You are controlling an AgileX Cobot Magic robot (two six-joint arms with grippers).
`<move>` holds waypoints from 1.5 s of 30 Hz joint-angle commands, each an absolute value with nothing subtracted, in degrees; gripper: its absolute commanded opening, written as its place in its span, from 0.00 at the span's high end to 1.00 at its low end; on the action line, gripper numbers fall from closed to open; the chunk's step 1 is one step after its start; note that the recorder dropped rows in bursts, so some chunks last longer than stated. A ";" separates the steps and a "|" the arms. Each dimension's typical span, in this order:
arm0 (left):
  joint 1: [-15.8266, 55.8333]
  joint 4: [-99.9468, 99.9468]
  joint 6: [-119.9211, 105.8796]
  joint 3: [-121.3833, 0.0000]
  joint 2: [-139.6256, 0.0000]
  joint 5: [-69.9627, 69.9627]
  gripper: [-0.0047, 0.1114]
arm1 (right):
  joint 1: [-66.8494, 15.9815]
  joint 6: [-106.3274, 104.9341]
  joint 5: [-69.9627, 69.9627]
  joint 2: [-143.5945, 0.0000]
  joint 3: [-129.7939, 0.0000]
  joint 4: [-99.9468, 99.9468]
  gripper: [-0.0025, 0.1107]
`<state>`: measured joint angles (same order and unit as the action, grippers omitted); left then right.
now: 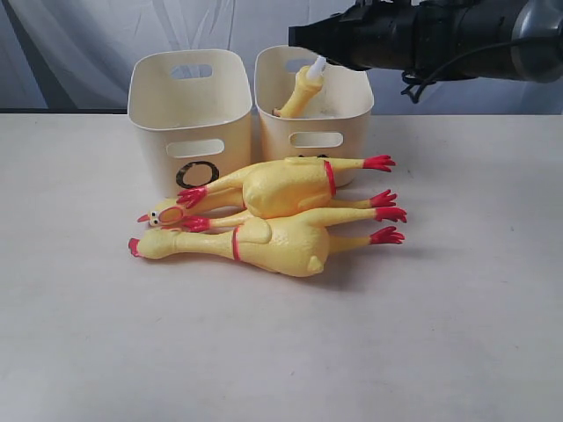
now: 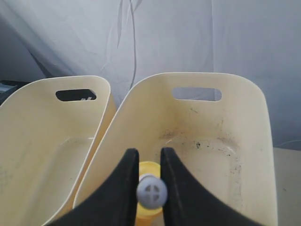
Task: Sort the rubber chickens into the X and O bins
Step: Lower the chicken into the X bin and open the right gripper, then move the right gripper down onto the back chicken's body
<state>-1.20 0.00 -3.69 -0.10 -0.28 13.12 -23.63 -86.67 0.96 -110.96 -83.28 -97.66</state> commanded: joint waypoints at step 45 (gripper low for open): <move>-1.02 0.00 -3.61 0.00 0.00 12.86 0.96 | -23.49 -59.71 54.62 -95.44 -75.07 -54.57 0.98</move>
<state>-1.20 0.00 -3.69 -0.10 -0.28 13.12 -23.63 -60.68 53.81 -96.04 -75.24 -54.18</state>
